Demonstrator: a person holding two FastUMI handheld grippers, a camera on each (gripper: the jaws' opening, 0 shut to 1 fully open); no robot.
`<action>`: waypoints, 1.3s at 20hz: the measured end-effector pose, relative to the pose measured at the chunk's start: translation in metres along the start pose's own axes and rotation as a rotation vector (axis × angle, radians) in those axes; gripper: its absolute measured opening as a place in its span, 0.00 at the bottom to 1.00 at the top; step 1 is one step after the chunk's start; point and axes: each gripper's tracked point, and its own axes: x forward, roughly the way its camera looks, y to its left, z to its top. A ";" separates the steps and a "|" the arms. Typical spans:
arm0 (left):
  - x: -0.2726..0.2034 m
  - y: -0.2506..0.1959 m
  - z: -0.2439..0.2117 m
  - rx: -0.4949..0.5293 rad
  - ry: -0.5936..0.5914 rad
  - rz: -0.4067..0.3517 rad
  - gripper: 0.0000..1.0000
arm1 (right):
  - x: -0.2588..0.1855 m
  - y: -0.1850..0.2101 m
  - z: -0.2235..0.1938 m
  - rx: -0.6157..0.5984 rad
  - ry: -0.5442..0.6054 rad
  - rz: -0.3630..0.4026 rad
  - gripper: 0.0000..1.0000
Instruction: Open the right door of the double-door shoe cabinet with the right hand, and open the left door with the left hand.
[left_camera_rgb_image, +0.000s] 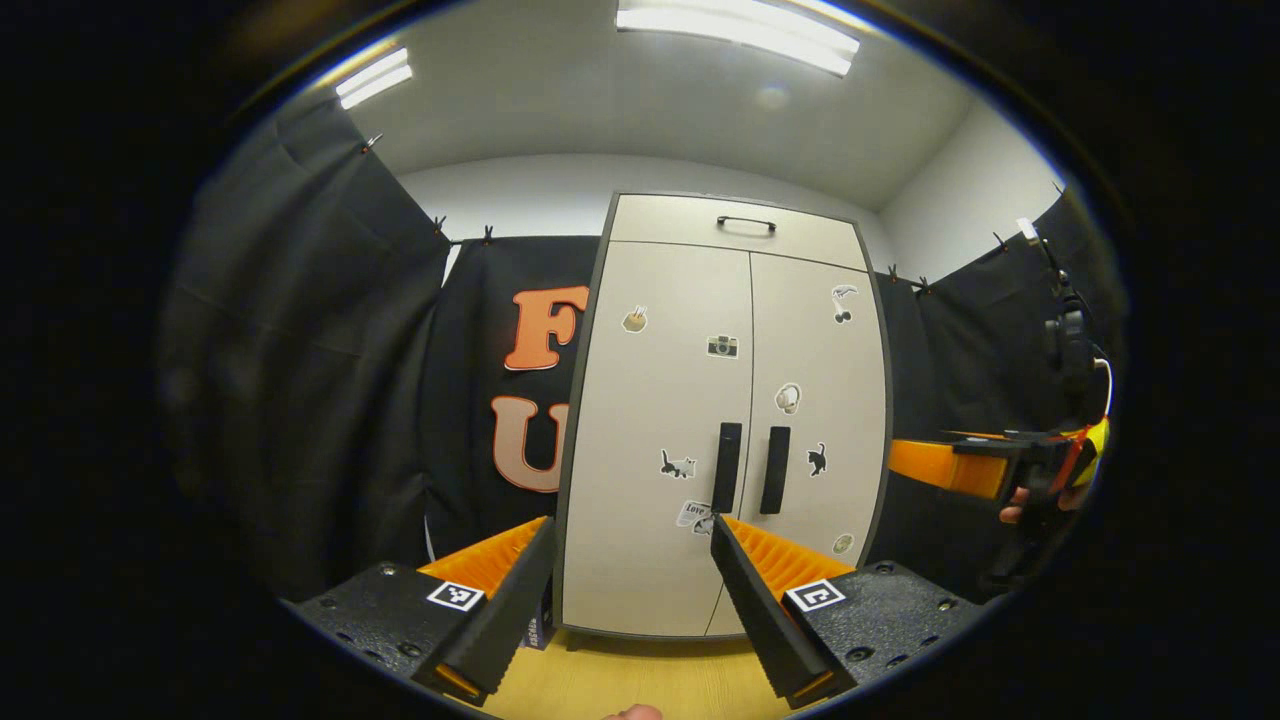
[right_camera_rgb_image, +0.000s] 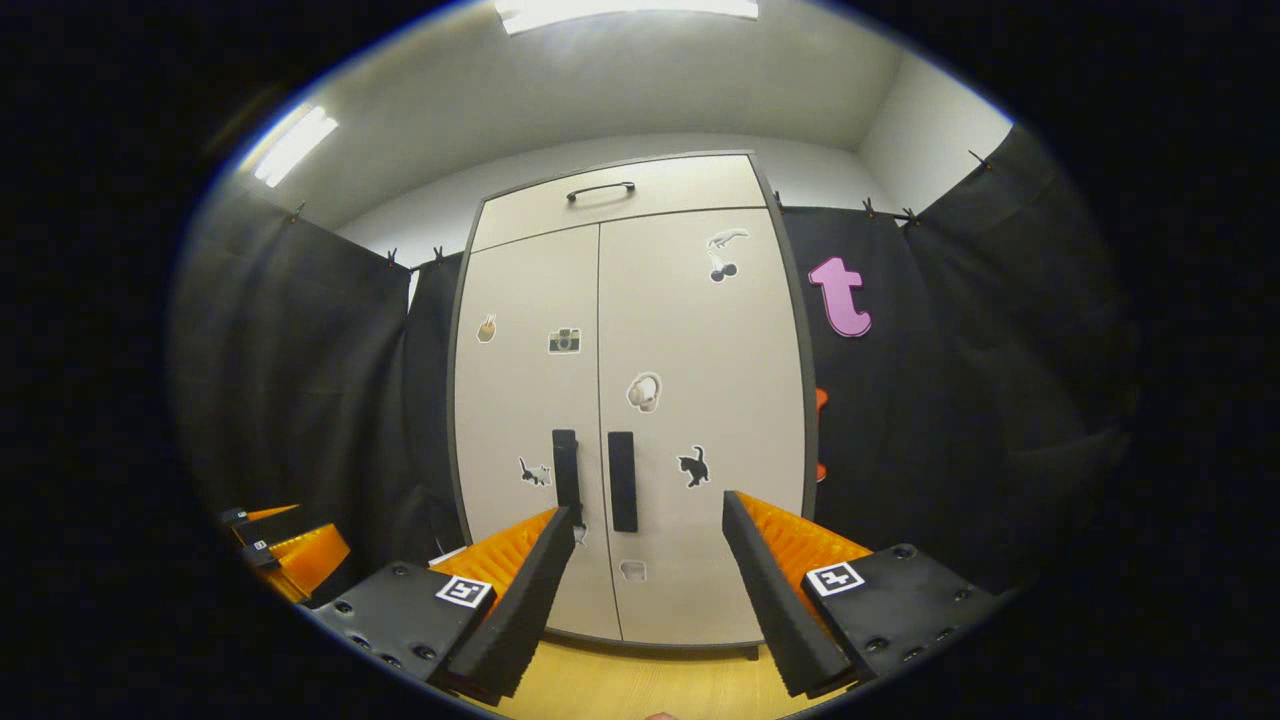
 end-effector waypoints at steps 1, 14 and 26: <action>-0.001 0.001 -0.002 -0.003 0.002 0.001 0.94 | 0.018 0.004 0.003 0.000 -0.004 0.002 0.98; -0.024 0.053 -0.011 0.013 0.014 0.132 0.94 | 0.186 -0.009 -0.043 -0.030 0.110 -0.121 0.98; -0.016 0.046 -0.010 0.013 -0.012 0.102 0.94 | 0.209 -0.008 -0.071 -0.055 0.163 -0.149 0.83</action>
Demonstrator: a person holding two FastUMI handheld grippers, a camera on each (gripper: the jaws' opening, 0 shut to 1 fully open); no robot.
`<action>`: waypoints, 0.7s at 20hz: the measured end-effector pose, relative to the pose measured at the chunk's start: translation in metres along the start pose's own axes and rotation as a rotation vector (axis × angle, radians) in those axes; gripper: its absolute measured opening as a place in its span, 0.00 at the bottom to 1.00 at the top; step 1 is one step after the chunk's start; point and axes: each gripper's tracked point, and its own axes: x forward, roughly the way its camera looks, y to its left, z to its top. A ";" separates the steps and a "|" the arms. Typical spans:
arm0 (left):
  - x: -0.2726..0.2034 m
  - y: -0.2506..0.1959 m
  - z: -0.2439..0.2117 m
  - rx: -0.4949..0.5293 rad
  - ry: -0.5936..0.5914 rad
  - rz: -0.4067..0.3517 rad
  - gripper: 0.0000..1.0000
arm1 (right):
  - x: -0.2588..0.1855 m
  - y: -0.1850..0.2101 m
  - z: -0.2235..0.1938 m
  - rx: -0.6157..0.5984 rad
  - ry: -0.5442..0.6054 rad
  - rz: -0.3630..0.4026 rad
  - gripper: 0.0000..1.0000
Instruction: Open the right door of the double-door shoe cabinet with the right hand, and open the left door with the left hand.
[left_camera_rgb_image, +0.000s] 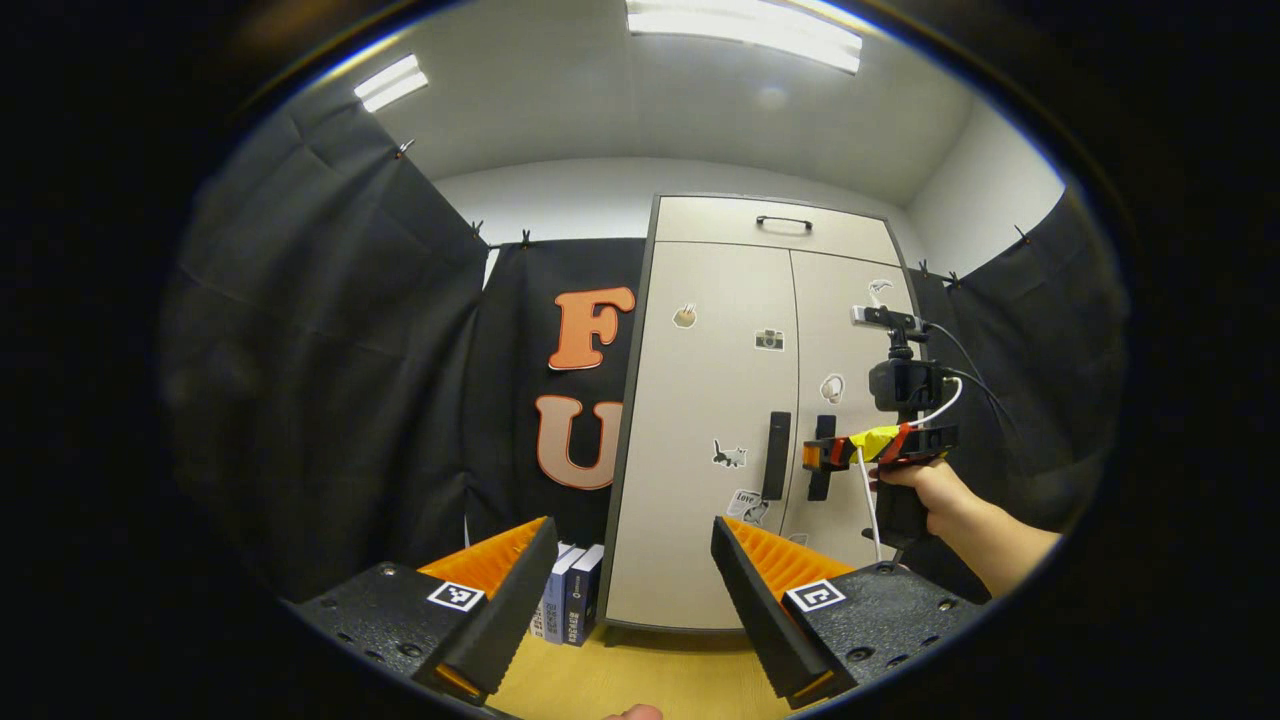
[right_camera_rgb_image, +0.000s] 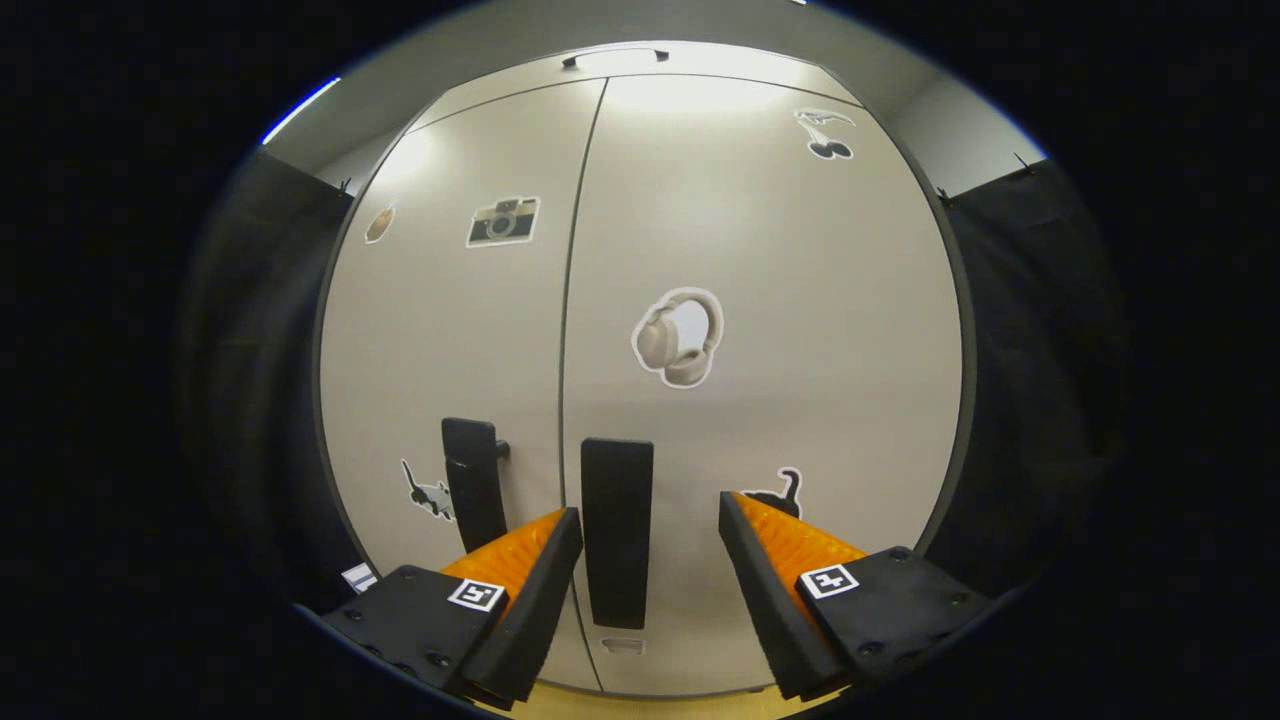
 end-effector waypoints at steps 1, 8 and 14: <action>0.000 0.002 0.000 -0.002 -0.002 0.006 0.94 | 0.001 0.000 -0.006 0.017 0.028 0.000 0.90; 0.002 0.017 -0.006 0.008 0.004 0.041 0.94 | 0.002 0.019 -0.004 -0.008 -0.032 0.031 0.44; 0.001 0.009 -0.006 -0.006 -0.004 0.019 0.94 | 0.002 0.021 -0.007 0.001 -0.027 0.079 0.26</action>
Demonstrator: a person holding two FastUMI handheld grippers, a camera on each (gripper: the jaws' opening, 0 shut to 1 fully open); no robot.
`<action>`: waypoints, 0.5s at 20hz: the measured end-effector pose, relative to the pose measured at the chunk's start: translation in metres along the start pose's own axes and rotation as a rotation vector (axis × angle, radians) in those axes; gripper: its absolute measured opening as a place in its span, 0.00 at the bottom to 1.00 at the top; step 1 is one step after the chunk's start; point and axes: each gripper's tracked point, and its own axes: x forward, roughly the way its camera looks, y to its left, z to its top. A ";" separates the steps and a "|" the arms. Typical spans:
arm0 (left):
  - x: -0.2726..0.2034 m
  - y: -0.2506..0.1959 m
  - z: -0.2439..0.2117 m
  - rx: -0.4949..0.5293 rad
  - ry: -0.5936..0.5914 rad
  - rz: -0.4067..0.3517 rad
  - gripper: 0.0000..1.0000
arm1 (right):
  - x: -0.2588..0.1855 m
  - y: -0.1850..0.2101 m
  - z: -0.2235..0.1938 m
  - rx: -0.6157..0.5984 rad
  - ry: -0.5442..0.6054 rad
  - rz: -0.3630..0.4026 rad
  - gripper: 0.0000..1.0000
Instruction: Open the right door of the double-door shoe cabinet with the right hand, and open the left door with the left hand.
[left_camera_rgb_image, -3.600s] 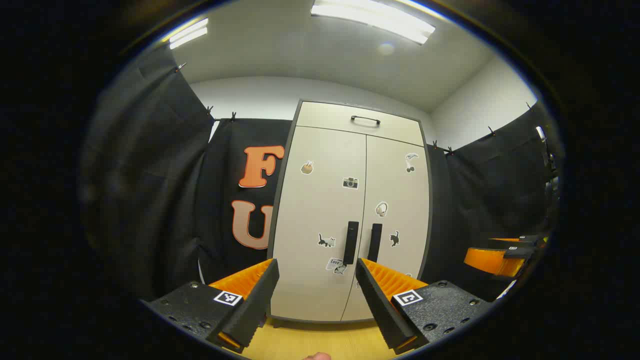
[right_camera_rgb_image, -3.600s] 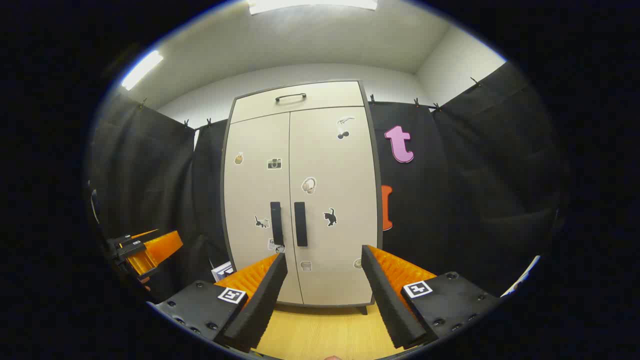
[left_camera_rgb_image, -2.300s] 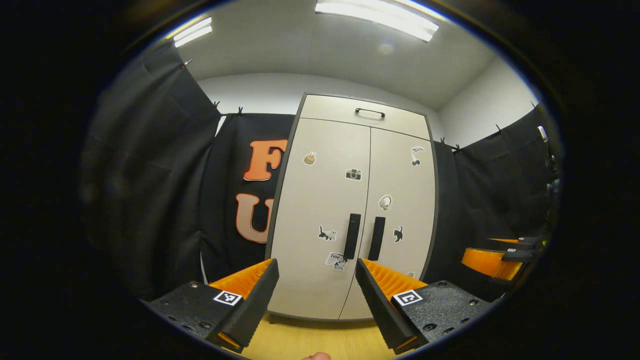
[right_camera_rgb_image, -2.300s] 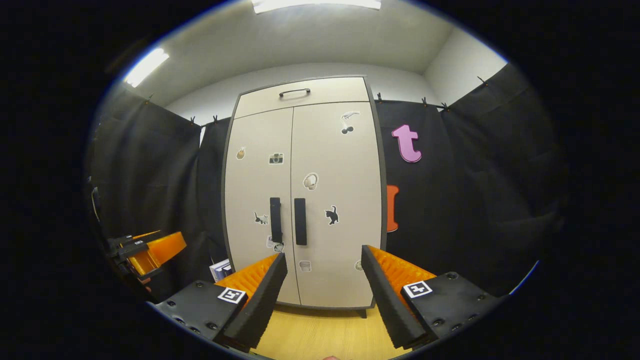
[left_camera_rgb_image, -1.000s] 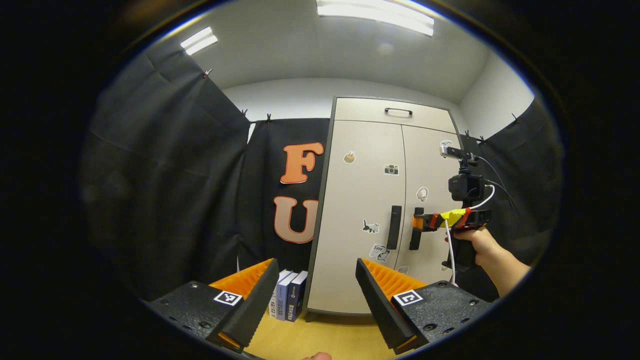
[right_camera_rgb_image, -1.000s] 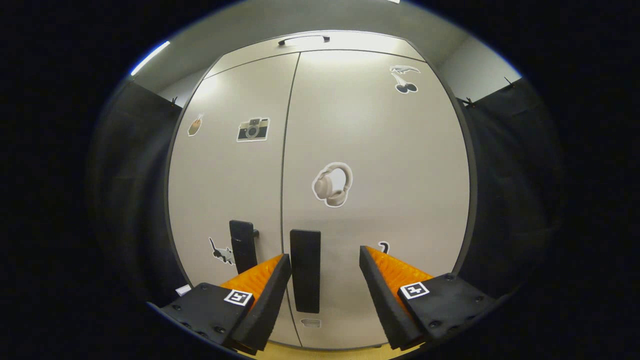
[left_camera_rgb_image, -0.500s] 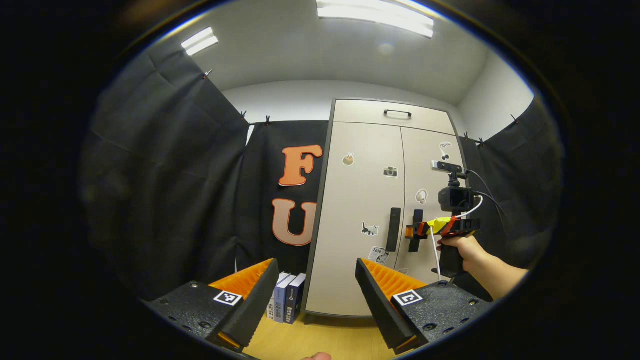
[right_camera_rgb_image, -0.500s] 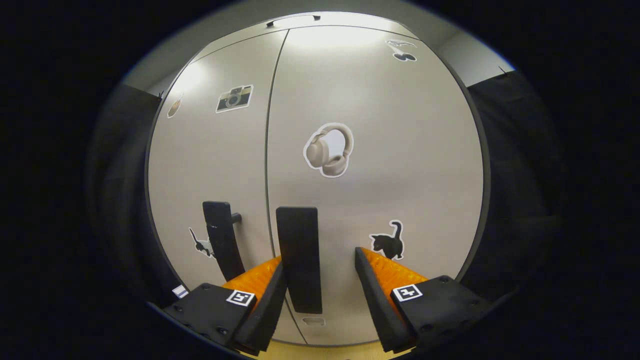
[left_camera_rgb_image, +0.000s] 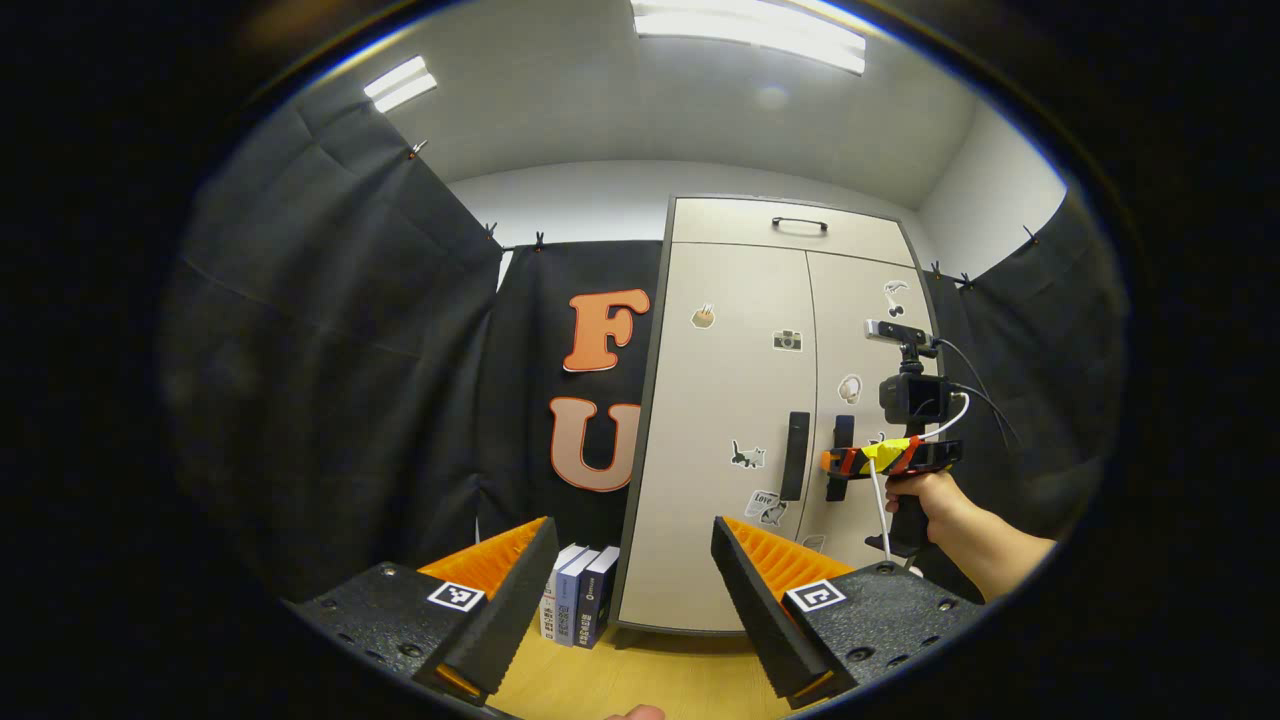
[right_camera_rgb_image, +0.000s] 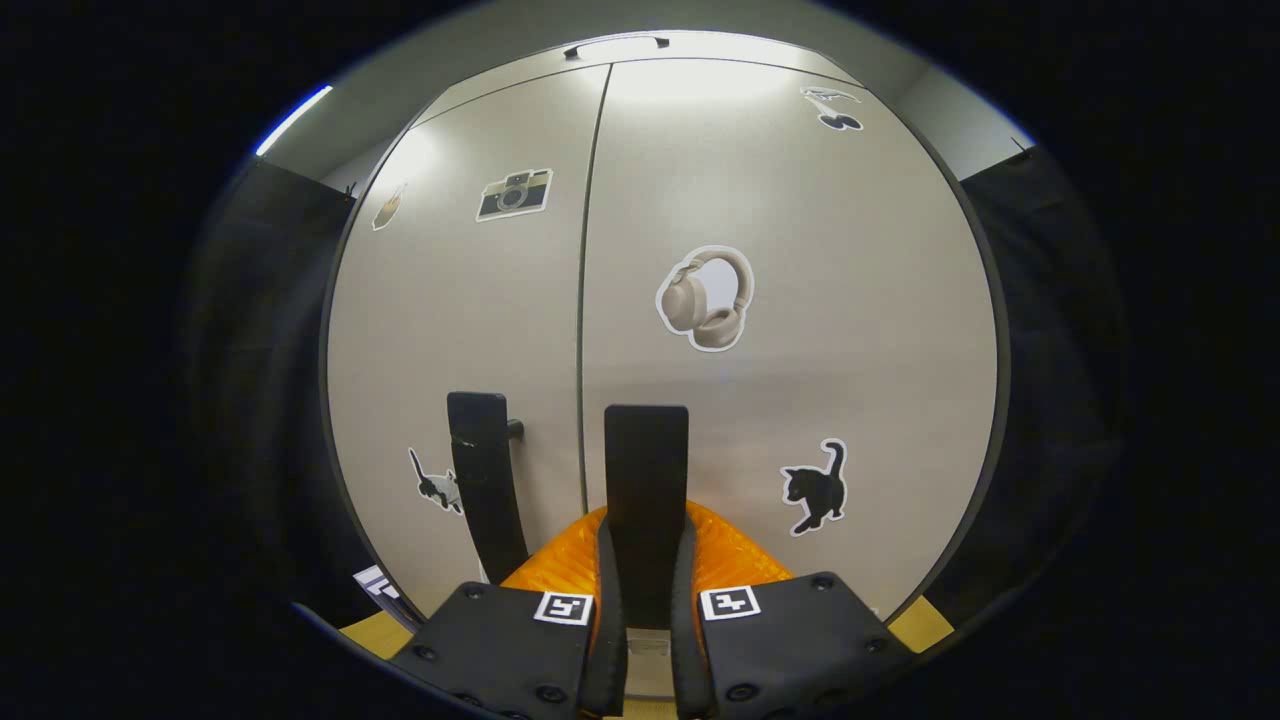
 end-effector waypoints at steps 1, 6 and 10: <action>0.000 -0.001 0.001 -0.001 -0.001 -0.004 0.94 | -0.001 0.000 -0.001 0.005 0.001 0.007 0.26; 0.006 0.002 0.006 0.007 -0.033 -0.002 0.94 | -0.020 0.002 0.000 0.045 0.016 0.069 0.26; 0.003 -0.005 0.008 -0.018 -0.036 -0.016 0.94 | -0.050 0.001 -0.002 0.090 0.040 0.161 0.26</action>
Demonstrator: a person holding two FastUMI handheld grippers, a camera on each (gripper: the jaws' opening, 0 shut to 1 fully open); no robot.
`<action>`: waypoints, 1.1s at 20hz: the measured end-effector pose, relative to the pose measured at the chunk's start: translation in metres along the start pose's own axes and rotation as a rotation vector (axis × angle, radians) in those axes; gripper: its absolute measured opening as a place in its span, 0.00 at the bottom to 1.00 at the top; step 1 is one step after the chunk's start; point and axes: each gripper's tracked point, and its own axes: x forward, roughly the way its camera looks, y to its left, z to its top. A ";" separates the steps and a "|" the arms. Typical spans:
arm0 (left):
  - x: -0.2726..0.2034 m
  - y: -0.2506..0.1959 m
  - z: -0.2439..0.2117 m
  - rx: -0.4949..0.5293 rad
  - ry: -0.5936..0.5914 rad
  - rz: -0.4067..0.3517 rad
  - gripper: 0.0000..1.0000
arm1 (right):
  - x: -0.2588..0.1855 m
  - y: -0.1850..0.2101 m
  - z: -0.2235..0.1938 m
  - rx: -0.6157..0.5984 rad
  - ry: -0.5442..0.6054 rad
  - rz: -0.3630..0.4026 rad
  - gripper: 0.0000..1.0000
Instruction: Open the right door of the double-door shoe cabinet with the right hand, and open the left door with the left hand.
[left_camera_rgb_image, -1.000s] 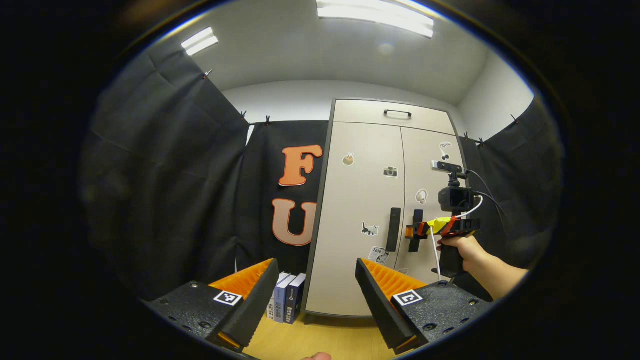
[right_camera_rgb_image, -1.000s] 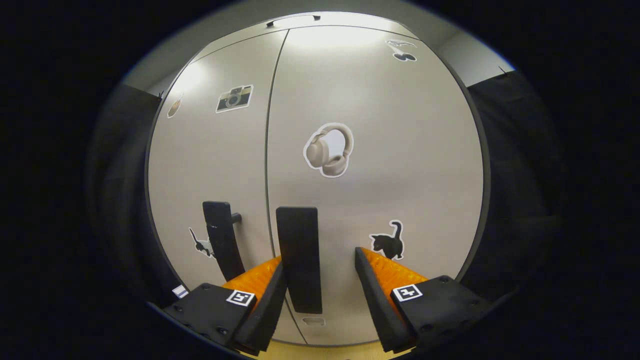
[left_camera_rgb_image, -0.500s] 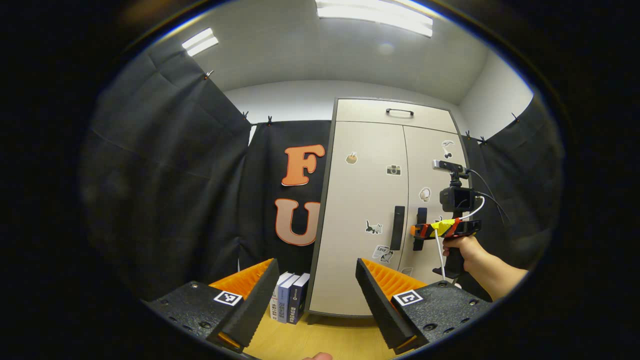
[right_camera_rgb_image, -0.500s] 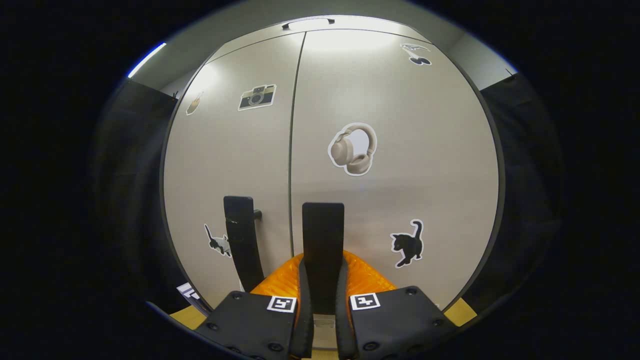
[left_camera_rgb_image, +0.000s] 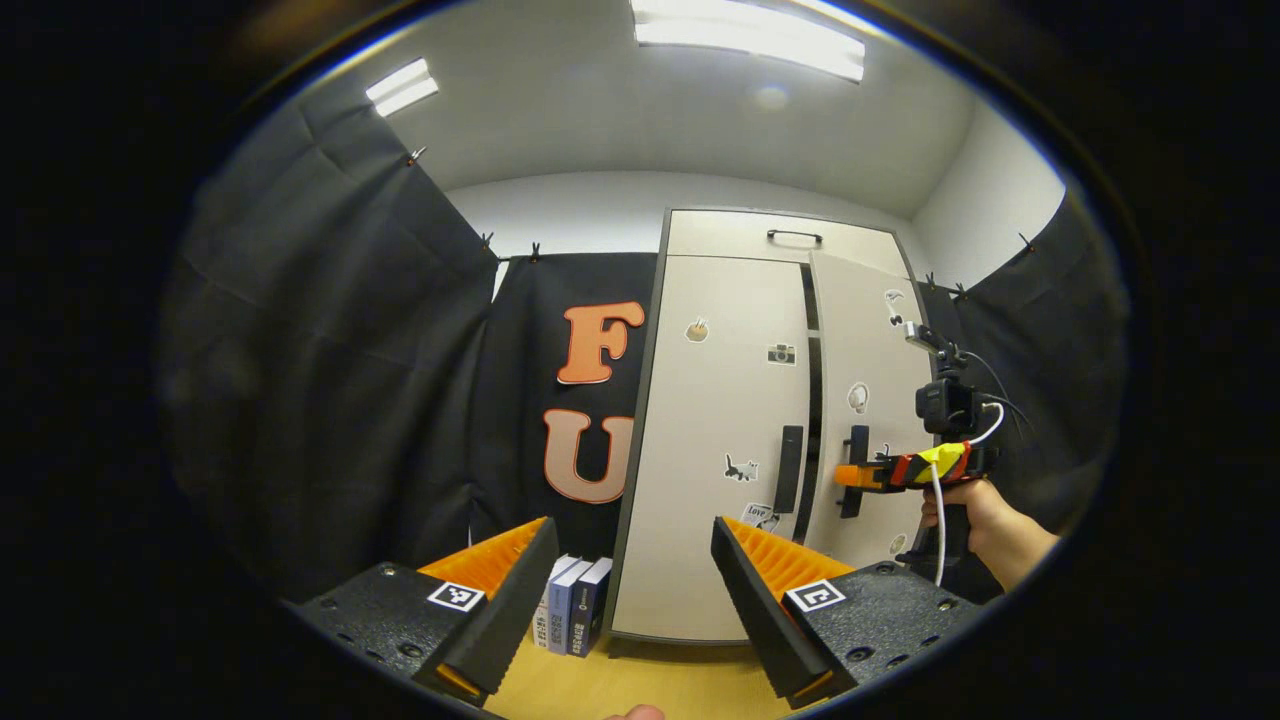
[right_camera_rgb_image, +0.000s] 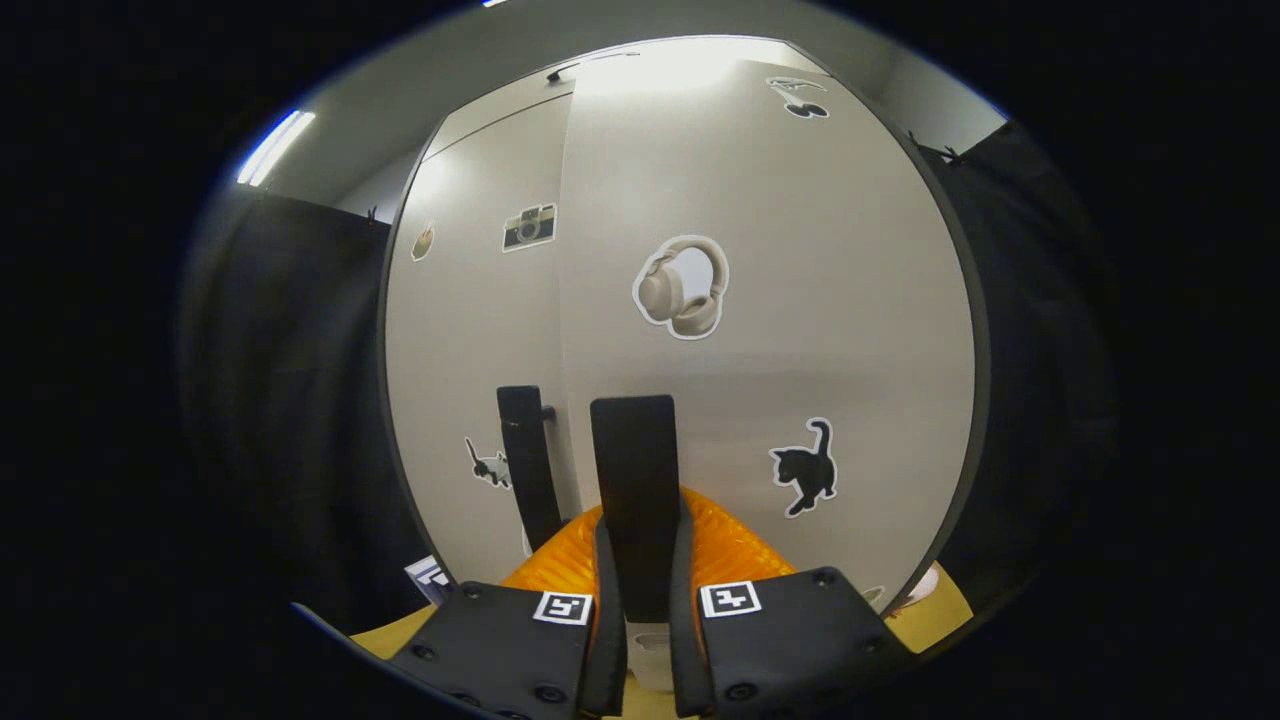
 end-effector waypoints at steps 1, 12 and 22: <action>0.000 -0.005 -0.001 -0.011 0.002 -0.010 0.94 | -0.010 0.000 -0.001 -0.003 0.003 0.011 0.26; -0.009 -0.027 -0.013 -0.019 0.039 -0.028 0.94 | -0.067 -0.020 0.001 -0.063 0.015 0.056 0.26; 0.000 -0.062 -0.039 -0.065 0.104 -0.103 0.91 | -0.093 -0.041 0.006 -0.056 0.012 0.057 0.26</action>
